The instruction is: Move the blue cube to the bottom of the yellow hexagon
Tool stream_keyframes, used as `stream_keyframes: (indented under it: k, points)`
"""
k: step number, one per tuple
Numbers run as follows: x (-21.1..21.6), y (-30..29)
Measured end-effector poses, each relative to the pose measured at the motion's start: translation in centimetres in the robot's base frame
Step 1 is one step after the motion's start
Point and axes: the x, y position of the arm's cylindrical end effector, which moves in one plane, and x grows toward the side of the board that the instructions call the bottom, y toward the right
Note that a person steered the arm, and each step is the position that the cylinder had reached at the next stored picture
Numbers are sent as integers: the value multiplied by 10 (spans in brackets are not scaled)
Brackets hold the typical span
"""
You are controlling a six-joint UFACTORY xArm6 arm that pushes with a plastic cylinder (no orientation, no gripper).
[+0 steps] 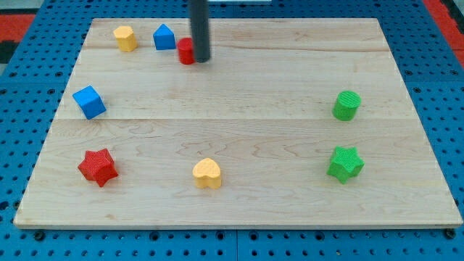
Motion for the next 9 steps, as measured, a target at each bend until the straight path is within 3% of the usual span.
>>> stream_keyframes:
  k: [2, 3, 4, 5, 6, 7, 8, 9]
  points:
    - [-23, -14]
    - [-4, 47]
    - [66, 69]
    - [147, -9]
    - [152, -116]
    - [181, -176]
    - [167, -191]
    - [150, -128]
